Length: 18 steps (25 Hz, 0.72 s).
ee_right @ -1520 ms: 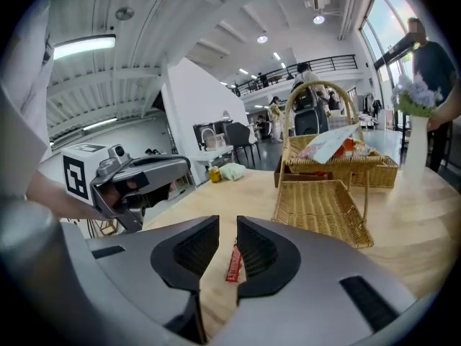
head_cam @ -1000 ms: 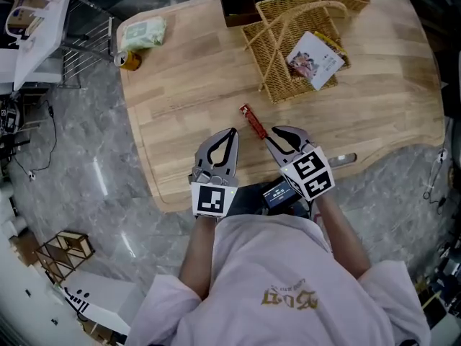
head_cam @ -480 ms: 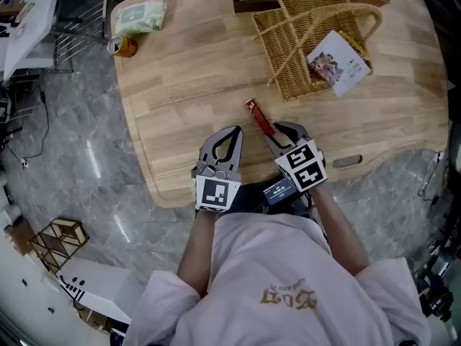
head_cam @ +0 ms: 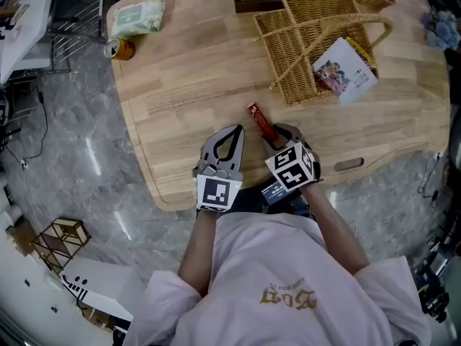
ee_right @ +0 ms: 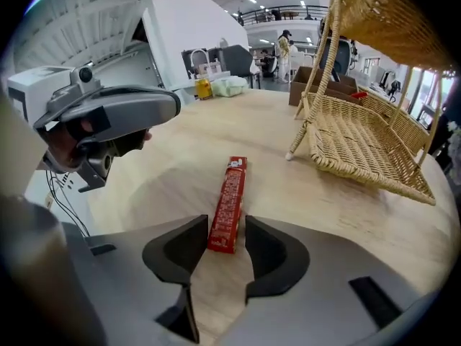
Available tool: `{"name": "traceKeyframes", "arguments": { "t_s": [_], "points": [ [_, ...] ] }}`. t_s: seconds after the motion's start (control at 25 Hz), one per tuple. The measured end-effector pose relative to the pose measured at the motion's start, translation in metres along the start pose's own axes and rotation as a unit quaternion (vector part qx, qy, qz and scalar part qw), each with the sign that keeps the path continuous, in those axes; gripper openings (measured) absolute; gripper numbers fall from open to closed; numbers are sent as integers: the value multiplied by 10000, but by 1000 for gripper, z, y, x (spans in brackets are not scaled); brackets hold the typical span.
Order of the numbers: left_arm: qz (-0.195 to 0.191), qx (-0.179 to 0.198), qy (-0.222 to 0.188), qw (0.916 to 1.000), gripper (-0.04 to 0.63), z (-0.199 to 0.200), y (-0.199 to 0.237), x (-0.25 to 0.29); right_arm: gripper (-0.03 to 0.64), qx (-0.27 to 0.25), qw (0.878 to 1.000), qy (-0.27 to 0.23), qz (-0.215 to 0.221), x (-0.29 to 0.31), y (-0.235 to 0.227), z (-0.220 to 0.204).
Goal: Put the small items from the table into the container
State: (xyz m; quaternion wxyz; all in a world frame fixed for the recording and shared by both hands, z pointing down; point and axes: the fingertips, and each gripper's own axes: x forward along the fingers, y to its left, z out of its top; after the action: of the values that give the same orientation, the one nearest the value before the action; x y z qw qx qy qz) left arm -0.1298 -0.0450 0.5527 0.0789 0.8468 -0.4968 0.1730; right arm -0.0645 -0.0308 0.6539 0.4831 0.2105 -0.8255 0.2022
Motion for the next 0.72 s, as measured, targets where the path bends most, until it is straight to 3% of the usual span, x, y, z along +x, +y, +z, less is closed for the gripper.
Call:
{"name": "traceKeyframes", "arguments": {
  "t_s": [0.12,0.44,0.56,0.72],
  "points": [
    [8,-31,-21,10000,-8,1,4,2,130,-1,10000,8,-83,1,-5,0],
    [112,-162,-115,9997,-8,15,7,0,121,340,9990,-286,88,-15,-11,8],
    [131,-49,-218,9997,-8,22,8,-3,121,356,9983,-446,75,-24,-10,14],
    [358,-361,-231,9984,-8,40,12,-11,121,425,9965,-718,91,-42,-5,25]
  ]
}}
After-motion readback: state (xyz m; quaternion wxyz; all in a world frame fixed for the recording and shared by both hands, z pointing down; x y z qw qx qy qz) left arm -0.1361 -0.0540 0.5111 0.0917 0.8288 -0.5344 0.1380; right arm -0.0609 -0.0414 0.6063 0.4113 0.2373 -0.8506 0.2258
